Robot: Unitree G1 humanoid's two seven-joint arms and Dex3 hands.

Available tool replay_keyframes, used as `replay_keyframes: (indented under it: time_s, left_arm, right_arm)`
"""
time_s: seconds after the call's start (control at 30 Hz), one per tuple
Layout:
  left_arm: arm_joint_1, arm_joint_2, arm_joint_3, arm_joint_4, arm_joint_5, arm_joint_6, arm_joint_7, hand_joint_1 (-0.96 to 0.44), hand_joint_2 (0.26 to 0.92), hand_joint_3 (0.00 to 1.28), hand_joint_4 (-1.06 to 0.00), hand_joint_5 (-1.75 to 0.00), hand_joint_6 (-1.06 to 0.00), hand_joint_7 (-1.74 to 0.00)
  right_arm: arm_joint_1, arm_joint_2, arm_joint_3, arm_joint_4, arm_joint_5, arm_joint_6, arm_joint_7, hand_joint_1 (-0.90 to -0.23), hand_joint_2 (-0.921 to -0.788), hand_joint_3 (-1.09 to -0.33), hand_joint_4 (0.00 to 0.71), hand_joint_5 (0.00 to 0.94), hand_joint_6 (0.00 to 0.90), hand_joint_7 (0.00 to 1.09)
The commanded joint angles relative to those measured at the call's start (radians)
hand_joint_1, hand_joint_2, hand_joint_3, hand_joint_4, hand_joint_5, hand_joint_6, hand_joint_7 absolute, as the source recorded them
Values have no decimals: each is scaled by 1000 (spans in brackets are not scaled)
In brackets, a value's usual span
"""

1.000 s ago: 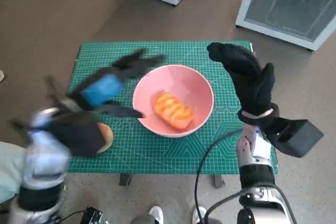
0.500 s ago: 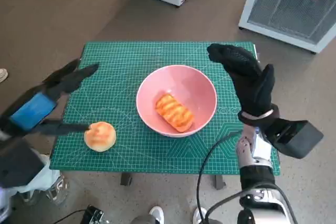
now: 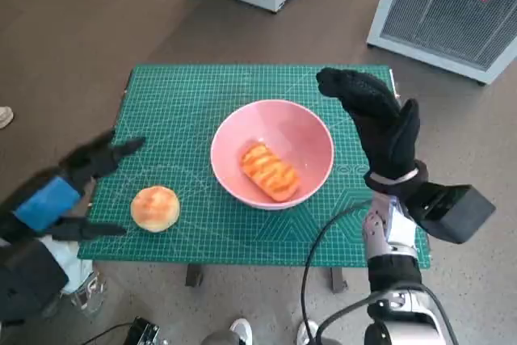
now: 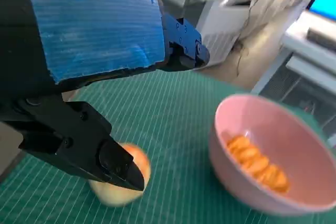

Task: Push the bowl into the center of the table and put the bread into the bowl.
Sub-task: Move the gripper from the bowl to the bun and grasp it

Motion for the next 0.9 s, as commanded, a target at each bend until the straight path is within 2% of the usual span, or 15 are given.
replay_keyframes:
  time_s: [0.03,0.4,0.67,0.9]
  left_arm:
    - [11,-8,-53,6,9,5,10,-108,737,0,-127,-10,-336,-24]
    - [-34,-16,-187,119,67,28,46,-18,744,3,-133,-4,-348,-16]
    - [-68,-52,-311,231,229,10,174,8,748,4,-180,-18,-389,-26]
    - [-104,-76,-388,314,332,44,230,43,766,12,-239,-24,-448,-36]
  right_arm:
    - [17,3,3,21,1,9,8,-702,-921,-731,212,1,0,647]
    - [18,-4,9,20,-4,14,6,-697,-921,-733,212,1,-1,648]
    - [23,-10,13,17,-7,16,5,-703,-921,-732,212,1,-1,630]
    - [26,-11,14,14,-6,17,7,-704,-921,-730,213,1,-1,628]
